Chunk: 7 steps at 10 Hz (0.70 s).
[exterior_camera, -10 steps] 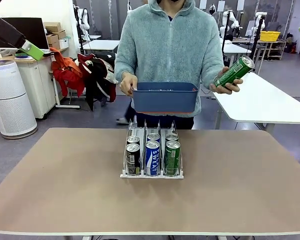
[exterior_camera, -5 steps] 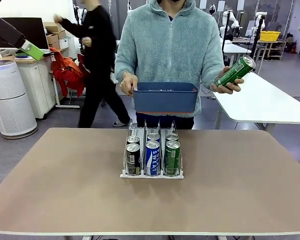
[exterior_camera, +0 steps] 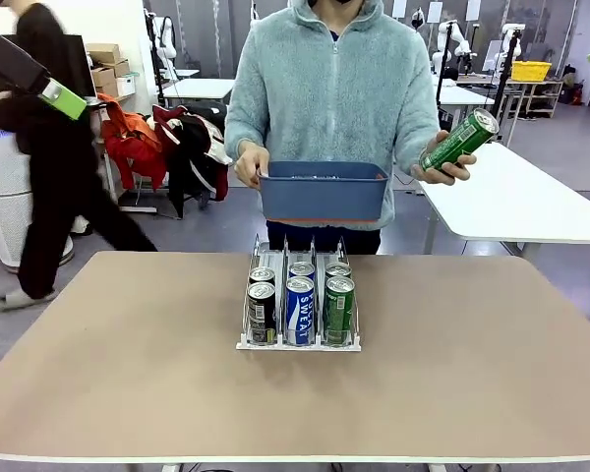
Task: Fill the beverage cans into the dispenser.
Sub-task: Pick up the Sprite handed by the human.
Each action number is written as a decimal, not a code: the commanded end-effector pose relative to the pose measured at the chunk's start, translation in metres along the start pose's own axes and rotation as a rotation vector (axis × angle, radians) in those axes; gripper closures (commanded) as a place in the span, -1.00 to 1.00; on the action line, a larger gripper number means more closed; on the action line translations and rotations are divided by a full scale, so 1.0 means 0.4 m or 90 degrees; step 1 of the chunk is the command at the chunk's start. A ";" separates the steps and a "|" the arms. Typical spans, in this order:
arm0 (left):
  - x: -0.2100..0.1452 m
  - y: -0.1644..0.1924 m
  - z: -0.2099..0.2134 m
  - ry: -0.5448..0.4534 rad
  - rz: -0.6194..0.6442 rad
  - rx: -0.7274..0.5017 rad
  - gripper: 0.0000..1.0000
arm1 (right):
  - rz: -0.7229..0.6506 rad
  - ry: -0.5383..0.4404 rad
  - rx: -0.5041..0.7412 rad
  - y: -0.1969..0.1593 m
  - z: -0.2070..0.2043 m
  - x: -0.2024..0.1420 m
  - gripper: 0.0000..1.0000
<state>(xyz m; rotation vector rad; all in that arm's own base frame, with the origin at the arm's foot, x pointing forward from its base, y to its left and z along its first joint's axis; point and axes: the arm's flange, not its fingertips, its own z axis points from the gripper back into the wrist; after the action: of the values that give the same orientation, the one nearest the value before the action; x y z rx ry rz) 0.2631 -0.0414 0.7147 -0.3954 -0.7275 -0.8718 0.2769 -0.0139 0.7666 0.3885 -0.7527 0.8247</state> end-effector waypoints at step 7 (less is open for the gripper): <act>0.000 0.002 -0.002 0.001 0.004 0.000 -1.00 | -0.050 0.049 0.062 -0.136 -0.144 0.027 -1.00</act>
<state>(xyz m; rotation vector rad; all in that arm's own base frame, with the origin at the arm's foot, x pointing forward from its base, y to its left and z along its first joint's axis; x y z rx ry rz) 0.2631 -0.0414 0.7147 -0.3950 -0.7275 -0.8717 0.3289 -0.0096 0.7317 0.4368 -0.6459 0.7902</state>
